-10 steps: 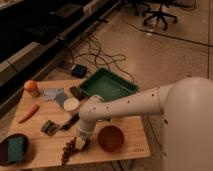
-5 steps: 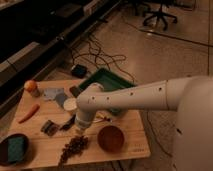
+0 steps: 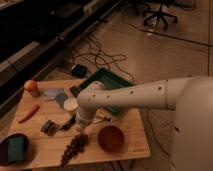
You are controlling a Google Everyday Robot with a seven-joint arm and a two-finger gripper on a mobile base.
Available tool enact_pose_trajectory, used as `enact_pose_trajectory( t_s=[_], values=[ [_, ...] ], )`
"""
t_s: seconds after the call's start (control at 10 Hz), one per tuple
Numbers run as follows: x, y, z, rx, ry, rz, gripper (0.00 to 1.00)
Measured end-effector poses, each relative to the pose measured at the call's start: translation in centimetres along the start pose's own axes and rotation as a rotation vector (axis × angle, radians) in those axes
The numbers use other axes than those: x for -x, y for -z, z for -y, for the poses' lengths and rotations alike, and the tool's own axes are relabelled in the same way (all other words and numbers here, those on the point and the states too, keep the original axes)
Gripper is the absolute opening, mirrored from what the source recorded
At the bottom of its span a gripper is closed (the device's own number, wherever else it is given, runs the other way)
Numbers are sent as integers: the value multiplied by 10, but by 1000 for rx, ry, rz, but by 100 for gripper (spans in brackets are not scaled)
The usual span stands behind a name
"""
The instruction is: Place grapes in paper cup
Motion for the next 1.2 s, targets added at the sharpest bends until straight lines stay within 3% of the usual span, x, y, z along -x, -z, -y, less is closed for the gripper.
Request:
enact_pose_trajectory(
  t_s=[0.1,0.3,0.4,0.7,0.8,1.2],
  values=[
    [-1,-2,2,8,-4,10,27],
    [-1,-8,3,24,-8,23,6],
    [0,-10,4,30,-10,29,1],
    [2,-11,6,52,-5,30,1],
    [2,-14,6,62,-5,21,5],
    [-3,-31,6,111,8,-14,47]
  ],
)
